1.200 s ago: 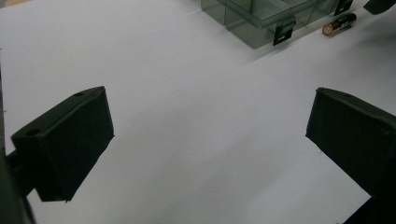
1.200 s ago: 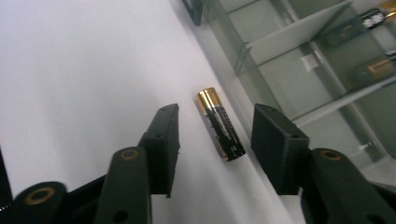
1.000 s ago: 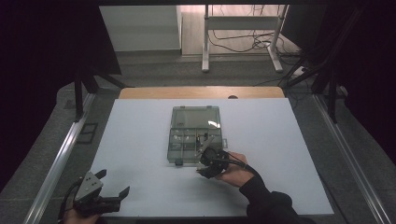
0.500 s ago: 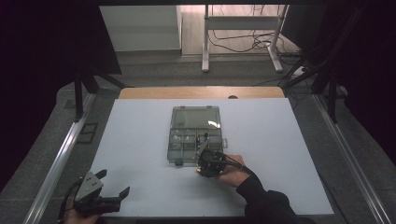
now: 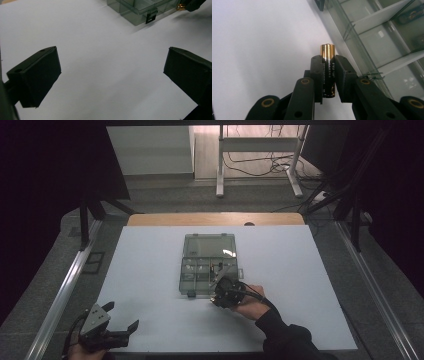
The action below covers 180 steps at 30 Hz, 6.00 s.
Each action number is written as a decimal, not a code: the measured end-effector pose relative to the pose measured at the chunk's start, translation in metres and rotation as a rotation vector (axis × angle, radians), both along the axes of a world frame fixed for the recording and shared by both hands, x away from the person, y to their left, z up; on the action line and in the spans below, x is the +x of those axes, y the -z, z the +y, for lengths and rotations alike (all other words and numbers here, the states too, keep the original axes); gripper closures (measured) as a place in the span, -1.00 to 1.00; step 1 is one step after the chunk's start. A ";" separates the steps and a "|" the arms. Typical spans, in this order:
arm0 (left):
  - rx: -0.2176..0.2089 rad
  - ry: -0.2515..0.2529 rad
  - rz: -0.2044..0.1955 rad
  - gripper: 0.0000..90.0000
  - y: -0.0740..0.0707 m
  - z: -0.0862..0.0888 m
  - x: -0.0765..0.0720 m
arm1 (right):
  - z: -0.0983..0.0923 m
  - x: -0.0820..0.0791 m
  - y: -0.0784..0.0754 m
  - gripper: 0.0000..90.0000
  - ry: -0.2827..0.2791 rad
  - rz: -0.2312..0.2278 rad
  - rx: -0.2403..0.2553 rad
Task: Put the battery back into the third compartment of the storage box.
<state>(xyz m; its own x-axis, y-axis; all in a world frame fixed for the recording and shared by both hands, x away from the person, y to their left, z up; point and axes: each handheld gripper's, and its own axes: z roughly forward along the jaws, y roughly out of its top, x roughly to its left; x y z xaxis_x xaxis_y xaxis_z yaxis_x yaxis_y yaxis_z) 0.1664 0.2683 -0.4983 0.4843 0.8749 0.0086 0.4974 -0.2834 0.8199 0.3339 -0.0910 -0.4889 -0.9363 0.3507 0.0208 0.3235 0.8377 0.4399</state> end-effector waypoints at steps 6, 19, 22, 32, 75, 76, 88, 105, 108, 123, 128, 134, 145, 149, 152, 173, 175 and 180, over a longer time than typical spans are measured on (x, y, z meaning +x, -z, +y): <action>0.003 0.000 0.001 -0.97 0.000 0.000 0.000 | -0.003 0.000 -0.008 0.70 0.018 -0.001 0.028; 0.005 -0.001 0.001 -0.97 0.000 0.000 0.000 | -0.011 0.005 -0.024 0.70 0.063 -0.032 0.084; 0.006 -0.002 0.002 -0.97 0.000 0.000 0.000 | -0.012 0.007 -0.026 0.70 0.074 -0.037 0.090; 0.007 -0.003 0.002 -0.96 0.000 0.000 0.000 | -0.010 0.020 -0.036 0.70 0.119 -0.048 0.101; -0.004 -0.003 0.001 -0.96 0.000 0.001 0.000 | 0.018 0.099 -0.034 0.69 0.339 -0.078 0.040; -0.003 -0.003 0.001 -0.96 0.000 0.001 0.000 | 0.018 0.100 -0.032 0.69 0.341 -0.078 0.038; -0.005 0.001 -0.001 -0.96 0.000 0.001 0.000 | 0.029 0.104 -0.014 0.54 0.379 -0.075 0.013; 0.002 0.002 0.001 -0.96 0.000 0.000 0.000 | 0.017 0.089 -0.029 -0.35 0.268 -0.087 0.074; 0.004 0.002 0.000 -0.96 0.000 0.000 0.000 | 0.011 0.085 -0.032 -0.47 0.258 -0.092 0.089; 0.006 0.002 0.002 -0.96 0.000 -0.001 0.000 | -0.012 0.065 -0.038 -0.88 0.214 -0.101 0.118; 0.007 0.003 0.001 -0.96 0.001 -0.001 0.000 | -0.017 0.057 -0.040 -0.92 0.208 -0.125 0.133; 0.009 0.004 0.003 -0.96 0.000 -0.001 0.000 | -0.023 0.049 -0.038 -0.96 0.205 -0.139 0.136; 0.009 0.007 0.001 -0.96 0.000 -0.001 0.000 | -0.035 0.037 -0.032 -1.00 0.228 -0.163 0.167; 0.008 0.009 0.000 -0.96 0.000 0.000 0.000 | -0.038 0.032 -0.033 -1.00 0.219 -0.186 0.170; 0.006 0.011 -0.001 -0.96 0.000 0.000 -0.001 | -0.040 0.028 -0.035 -1.00 0.222 -0.192 0.179; -0.019 0.007 -0.002 -0.96 0.000 0.002 -0.001 | -0.057 0.002 -0.039 -1.00 0.210 -0.219 0.202; -0.021 0.006 -0.002 -0.96 0.000 0.003 -0.001 | -0.059 0.000 -0.040 -1.00 0.210 -0.219 0.208; -0.024 0.007 -0.001 -0.96 0.000 0.003 -0.001 | -0.065 -0.005 -0.040 -1.00 0.212 -0.226 0.222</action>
